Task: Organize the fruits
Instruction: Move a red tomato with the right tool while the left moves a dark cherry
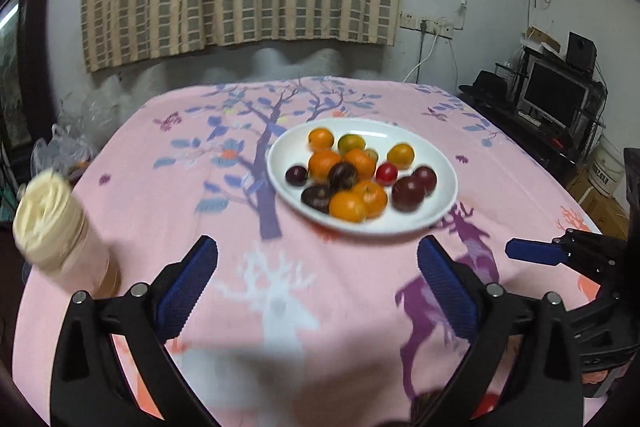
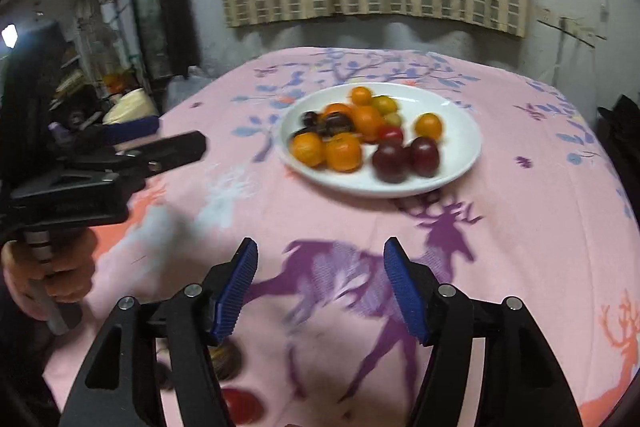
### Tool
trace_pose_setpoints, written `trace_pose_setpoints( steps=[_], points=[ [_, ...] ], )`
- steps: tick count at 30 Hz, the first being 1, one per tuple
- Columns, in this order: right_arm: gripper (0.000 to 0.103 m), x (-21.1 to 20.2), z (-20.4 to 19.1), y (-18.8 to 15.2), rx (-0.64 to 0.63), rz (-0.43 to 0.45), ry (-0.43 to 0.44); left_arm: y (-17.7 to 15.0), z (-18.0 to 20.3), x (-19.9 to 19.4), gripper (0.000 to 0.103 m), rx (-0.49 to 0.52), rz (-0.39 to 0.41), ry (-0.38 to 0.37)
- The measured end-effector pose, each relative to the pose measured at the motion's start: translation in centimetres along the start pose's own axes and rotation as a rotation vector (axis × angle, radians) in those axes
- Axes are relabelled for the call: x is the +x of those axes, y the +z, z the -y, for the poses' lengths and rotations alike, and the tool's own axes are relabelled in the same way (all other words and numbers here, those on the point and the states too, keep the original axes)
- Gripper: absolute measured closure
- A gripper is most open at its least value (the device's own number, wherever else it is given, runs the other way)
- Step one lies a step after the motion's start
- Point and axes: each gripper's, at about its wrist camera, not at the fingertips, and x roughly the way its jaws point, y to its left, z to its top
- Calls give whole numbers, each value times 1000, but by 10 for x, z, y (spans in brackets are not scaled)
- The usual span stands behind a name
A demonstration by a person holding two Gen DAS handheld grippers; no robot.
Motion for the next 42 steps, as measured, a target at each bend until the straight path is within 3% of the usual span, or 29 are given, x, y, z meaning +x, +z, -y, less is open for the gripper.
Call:
trace_pose_setpoints(
  steps=[5,9,15,22,25,35,39,42],
  points=[
    [37,-13,-40,-31,-174,-59,48,-36,-21,-11,5,-90,-73,13],
    [42,-12,-56,-52,-239,-141,60,-42,-33,-16,5,-115,-45,69],
    [42,-11,-57,-67,-236,-206,63,-44,-40,-12,5,-137,-75,73],
    [56,1,-62,-76,-267,-262,58,-44,-35,-14,5,-118,-66,85],
    [71,3,-60,-77,-262,-268,70,-44,-35,-15,5,-120,-69,82],
    [72,3,-44,-71,-162,-263,67,-45,-31,-11,5,-108,-83,97],
    [72,1,-31,-66,-92,-249,48,-51,-25,-21,5,-81,-114,16],
    [72,0,-22,-63,-48,-243,36,-73,-15,-41,5,-99,-160,-156]
  ],
)
